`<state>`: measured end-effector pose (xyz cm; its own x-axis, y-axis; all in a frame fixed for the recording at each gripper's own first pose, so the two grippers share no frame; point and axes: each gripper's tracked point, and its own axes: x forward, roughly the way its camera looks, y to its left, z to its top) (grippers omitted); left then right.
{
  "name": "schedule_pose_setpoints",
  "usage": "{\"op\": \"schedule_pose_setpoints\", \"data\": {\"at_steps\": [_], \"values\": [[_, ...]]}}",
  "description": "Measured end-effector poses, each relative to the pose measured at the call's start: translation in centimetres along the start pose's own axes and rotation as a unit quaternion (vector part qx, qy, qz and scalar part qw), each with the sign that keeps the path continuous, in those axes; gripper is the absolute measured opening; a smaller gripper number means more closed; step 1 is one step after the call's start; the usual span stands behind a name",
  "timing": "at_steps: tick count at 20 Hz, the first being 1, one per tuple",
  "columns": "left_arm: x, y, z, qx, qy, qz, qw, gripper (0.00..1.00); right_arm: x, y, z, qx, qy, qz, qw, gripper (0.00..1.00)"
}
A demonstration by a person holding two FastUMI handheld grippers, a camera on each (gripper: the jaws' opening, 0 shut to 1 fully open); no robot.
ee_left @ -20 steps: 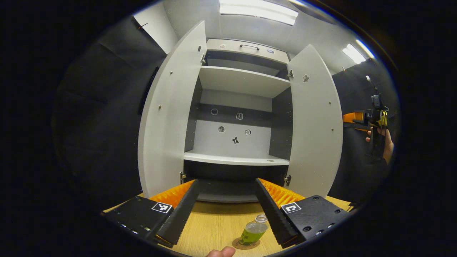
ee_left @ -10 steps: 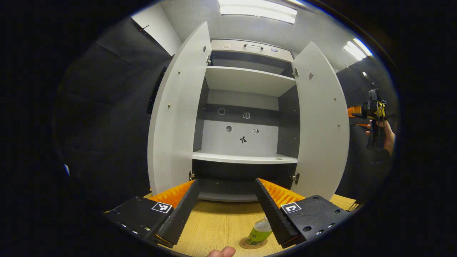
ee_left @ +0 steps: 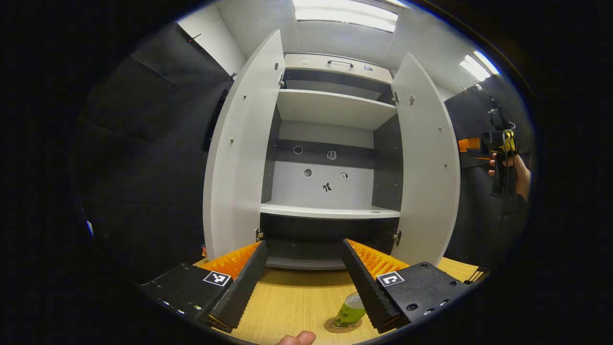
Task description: Grasp the bottle in the cabinet with the left hand and place it on the coaster, then close the right door with the right hand and the left door with the left hand.
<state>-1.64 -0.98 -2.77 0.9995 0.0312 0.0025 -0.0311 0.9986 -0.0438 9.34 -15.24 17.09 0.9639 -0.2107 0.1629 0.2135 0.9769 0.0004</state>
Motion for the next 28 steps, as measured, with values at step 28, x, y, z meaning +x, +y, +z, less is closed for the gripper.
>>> {"op": "schedule_pose_setpoints", "data": {"at_steps": [28], "values": [[-0.9, 2.5, -1.0, 0.02, 0.017, 0.029, 0.999, 0.95, -5.3, 8.6, -2.2, -0.043, -0.045, 0.07, 0.996, 0.82]]}}
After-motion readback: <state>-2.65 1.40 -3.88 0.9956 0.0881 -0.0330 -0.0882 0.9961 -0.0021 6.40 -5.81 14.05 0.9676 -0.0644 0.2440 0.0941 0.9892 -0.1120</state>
